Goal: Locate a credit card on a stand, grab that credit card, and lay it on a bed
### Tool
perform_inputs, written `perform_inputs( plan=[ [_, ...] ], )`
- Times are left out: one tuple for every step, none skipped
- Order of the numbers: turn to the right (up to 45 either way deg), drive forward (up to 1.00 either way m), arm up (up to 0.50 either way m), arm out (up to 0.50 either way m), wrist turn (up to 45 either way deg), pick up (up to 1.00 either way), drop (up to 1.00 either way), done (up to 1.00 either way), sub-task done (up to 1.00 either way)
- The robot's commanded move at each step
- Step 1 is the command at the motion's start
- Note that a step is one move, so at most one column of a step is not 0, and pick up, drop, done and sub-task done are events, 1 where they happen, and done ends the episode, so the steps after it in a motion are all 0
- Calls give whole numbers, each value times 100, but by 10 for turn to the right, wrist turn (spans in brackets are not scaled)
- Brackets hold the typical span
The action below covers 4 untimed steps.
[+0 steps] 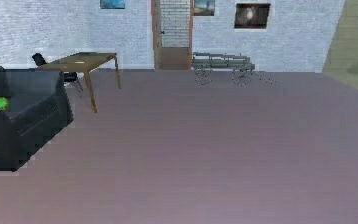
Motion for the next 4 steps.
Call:
perform_inputs(
  plan=[
    [0,100,0,0,0,0,0,0,0],
    [0,100,0,0,0,0,0,0,0],
    [0,100,0,0,0,0,0,0,0],
    [0,100,0,0,0,0,0,0,0]
  ],
)
